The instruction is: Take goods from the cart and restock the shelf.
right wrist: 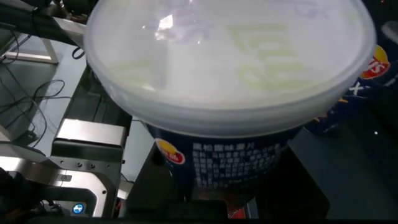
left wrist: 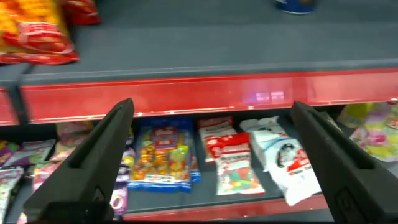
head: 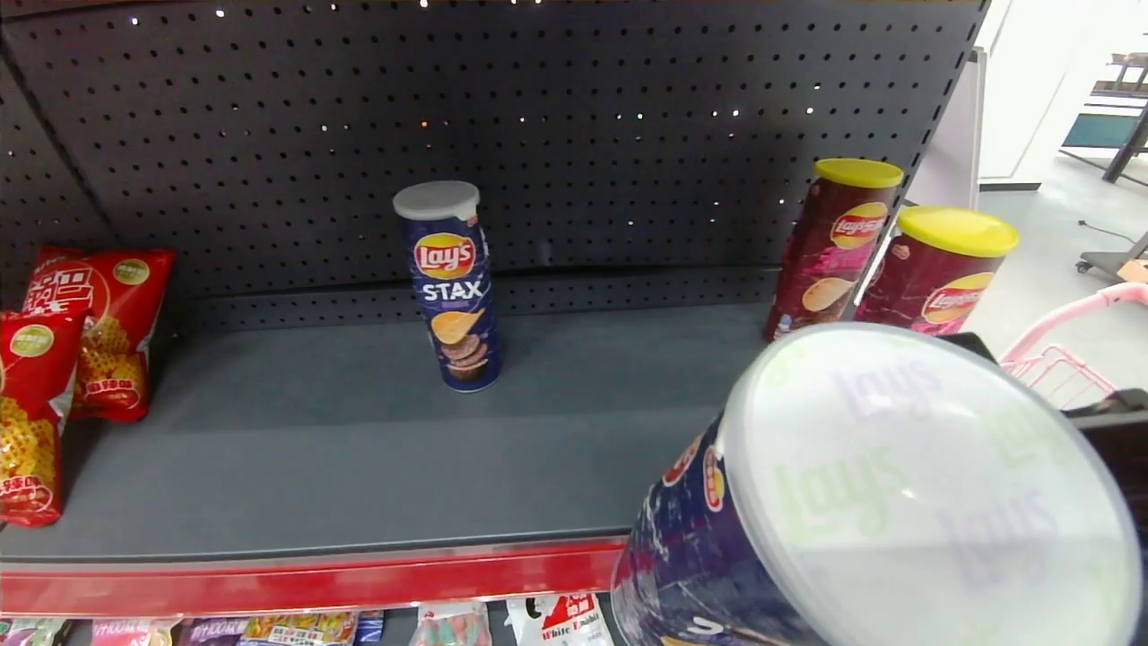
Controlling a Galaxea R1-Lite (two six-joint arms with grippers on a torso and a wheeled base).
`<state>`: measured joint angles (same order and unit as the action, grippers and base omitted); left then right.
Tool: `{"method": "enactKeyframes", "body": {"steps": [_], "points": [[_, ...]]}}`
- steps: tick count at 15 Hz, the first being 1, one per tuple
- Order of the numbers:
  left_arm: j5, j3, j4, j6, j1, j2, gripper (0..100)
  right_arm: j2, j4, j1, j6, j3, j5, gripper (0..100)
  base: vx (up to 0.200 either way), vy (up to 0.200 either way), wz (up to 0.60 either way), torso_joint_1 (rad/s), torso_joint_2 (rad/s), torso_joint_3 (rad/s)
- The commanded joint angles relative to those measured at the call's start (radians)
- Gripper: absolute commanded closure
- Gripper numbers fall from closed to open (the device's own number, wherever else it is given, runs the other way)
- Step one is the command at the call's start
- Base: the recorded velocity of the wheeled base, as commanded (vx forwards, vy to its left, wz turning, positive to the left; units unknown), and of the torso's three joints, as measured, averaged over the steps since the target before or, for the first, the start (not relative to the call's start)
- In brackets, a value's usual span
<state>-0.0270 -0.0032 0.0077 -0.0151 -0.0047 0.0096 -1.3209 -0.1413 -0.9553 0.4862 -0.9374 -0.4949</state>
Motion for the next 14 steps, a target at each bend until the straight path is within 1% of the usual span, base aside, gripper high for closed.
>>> {"method": "enactKeyframes", "body": {"steps": [1,3,14], "points": [[-0.001,0.000,0.000,0.000,0.000,0.000,0,0.011,0.000,0.000,0.002,0.020,-0.001,100,0.000,0.200,0.00,0.002,0.00,-0.002],[-0.001,0.000,0.000,0.000,0.000,0.000,0,0.015,-0.001,0.000,0.002,0.028,-0.001,100,0.000,0.200,0.00,-0.002,0.00,0.002],[-0.001,0.000,0.000,0.001,0.000,0.000,0,0.020,-0.001,0.001,0.002,0.052,-0.001,100,0.000,0.000,0.00,0.000,0.00,0.000]]}}
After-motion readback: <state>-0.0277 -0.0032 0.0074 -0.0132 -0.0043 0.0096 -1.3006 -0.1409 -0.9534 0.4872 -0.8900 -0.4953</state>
